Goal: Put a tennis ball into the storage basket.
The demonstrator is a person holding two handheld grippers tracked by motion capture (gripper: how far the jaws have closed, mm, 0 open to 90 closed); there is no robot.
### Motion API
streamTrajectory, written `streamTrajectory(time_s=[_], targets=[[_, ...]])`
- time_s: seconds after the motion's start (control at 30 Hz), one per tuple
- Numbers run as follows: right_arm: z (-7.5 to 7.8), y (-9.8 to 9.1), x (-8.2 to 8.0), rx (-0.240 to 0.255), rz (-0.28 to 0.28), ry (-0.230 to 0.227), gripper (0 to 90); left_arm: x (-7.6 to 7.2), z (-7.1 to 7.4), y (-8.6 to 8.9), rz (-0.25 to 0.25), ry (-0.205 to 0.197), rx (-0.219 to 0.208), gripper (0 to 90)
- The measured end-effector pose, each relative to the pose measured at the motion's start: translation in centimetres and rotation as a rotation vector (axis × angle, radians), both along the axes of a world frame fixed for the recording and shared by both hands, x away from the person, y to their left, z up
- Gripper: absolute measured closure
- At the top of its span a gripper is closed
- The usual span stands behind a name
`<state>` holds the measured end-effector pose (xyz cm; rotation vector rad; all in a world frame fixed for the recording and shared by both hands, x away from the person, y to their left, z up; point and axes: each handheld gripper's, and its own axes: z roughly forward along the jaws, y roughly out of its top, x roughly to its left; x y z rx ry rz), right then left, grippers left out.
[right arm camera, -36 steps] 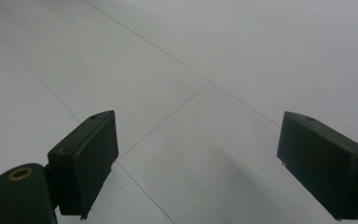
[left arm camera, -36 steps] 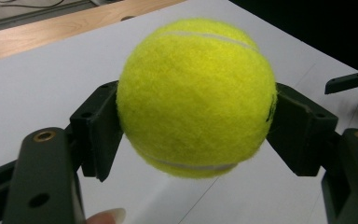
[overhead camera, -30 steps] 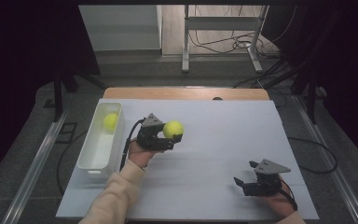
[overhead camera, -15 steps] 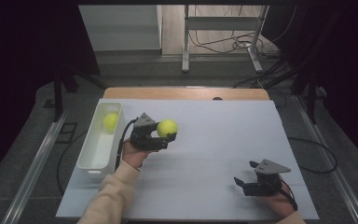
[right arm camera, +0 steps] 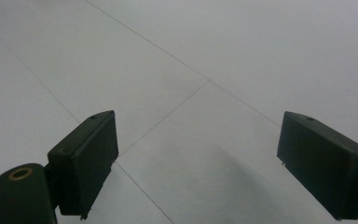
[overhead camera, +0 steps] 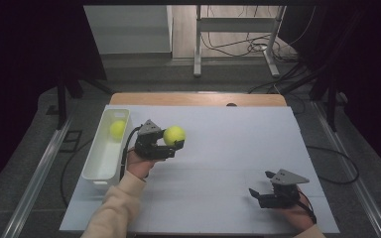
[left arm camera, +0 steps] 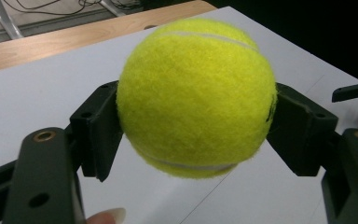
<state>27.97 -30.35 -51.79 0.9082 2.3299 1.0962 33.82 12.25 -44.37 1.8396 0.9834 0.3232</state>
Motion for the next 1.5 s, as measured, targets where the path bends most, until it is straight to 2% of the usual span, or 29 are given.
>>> streamTrajectory(time_s=[0.63,1.5], targets=[[0.0,0.0,0.0,-0.004,0.003,0.001,12.8,-0.3,0.1,0.8,0.018,-0.003,-0.012,25.7],[-0.1,0.1,0.0,-0.007,0.006,0.008,12.8,-0.5,-0.6,1.6,0.032,0.019,-0.032,25.7]])
